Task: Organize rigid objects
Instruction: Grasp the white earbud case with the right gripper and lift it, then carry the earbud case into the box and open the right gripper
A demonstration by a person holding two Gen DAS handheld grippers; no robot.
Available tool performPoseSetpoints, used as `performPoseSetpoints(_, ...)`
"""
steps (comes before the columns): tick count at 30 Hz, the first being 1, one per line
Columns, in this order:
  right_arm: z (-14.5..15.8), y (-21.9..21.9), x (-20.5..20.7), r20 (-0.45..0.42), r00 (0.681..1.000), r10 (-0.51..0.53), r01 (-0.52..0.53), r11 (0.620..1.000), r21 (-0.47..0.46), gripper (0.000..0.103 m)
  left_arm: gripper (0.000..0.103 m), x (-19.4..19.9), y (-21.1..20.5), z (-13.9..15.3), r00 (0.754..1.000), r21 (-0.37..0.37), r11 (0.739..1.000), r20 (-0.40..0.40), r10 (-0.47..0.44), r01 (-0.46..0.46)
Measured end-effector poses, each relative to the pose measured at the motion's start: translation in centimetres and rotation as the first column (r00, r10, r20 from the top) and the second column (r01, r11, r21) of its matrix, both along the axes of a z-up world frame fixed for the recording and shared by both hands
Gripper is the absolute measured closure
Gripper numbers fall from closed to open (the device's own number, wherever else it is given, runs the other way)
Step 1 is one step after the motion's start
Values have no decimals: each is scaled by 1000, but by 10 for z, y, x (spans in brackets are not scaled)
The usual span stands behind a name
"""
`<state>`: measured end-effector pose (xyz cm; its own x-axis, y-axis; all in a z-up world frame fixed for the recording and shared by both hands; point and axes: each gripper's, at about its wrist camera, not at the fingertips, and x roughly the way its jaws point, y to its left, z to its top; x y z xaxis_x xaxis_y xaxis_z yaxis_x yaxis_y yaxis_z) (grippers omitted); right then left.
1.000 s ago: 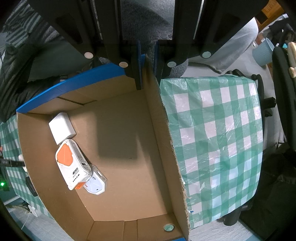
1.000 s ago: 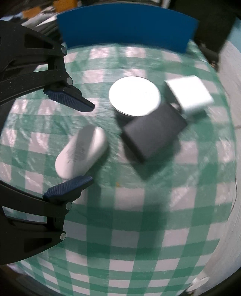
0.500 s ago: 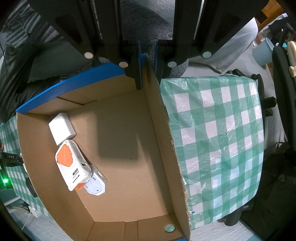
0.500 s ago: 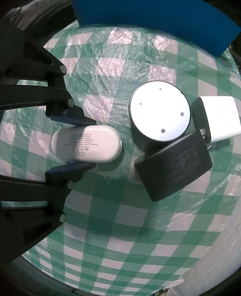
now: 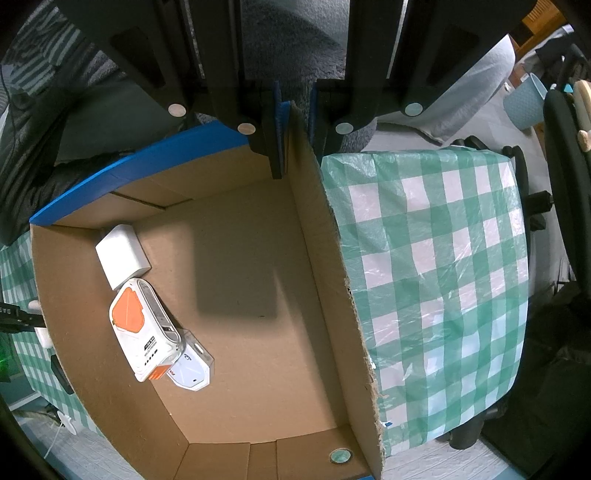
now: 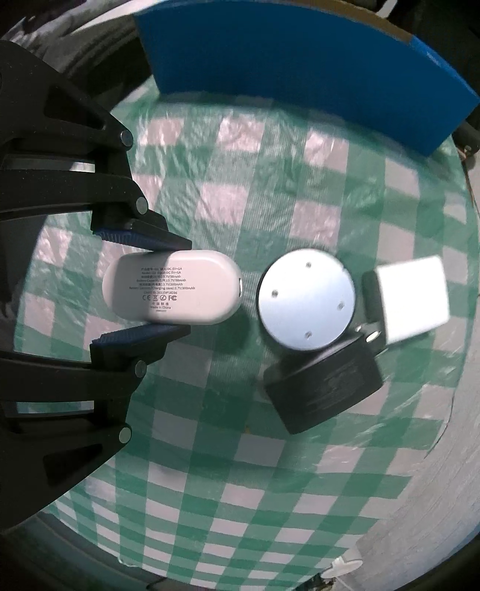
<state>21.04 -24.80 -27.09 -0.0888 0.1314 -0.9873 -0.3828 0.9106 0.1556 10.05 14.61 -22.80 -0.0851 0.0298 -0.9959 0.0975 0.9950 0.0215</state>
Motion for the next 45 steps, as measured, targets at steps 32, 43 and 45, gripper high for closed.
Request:
performPoseSetpoints(32,109,180,-5,96,962,255,-266,955,131,66,93,0,-3,1,1000,3,1000,7,-19,19)
performPoseSetpoints(43,91,206,-3,83,961,264,-272,956,112,66,93,1,-2,1,1000,-1,1000,9,-17,17)
performPoseSetpoints(45,86,207,-3,79,961,264,-271,957,107,66,94,1,-2,1,1000,0,1000,10,-18,18)
